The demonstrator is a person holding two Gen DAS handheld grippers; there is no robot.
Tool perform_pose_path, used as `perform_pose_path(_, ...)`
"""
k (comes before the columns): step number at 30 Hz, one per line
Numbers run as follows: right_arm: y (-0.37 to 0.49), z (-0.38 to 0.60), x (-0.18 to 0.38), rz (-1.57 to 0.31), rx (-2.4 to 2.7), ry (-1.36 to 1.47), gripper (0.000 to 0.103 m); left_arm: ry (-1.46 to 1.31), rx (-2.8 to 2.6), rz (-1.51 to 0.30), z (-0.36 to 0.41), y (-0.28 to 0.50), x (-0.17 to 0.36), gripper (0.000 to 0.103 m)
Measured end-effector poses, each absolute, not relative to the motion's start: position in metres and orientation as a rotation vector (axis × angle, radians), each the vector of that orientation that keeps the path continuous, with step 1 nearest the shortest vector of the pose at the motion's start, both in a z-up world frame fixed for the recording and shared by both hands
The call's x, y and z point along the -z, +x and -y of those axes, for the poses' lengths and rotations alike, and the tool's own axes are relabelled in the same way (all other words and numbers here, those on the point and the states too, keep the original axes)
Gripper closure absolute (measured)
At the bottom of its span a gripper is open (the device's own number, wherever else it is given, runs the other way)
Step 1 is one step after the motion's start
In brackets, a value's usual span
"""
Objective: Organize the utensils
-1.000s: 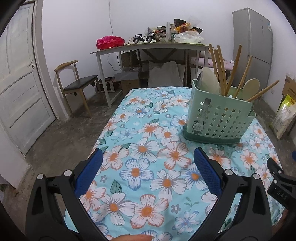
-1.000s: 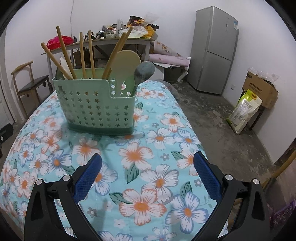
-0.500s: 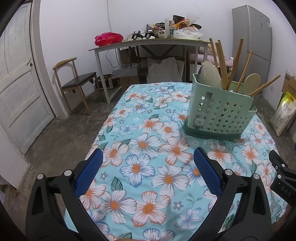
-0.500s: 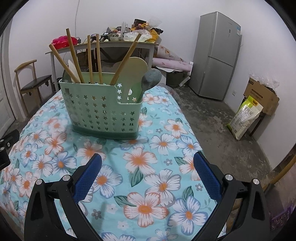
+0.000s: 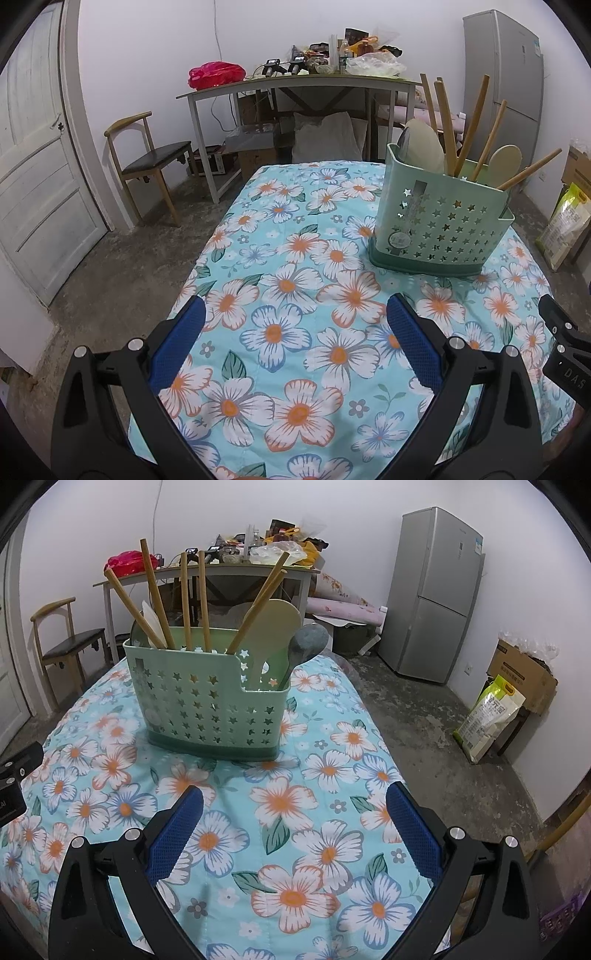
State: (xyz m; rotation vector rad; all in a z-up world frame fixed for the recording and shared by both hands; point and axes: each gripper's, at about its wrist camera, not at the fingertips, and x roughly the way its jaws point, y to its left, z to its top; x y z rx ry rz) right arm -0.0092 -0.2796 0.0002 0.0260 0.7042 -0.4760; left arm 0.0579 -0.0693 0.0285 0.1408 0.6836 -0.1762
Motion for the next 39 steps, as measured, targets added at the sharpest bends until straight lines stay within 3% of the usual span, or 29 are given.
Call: perform_pose_path(39,-0.0088,0.2791,-0.0029,-0.704,0.475,0.022,0.007,0.139,0.175,-0.684,0.0694,0.0583,-0.0284,0.008)
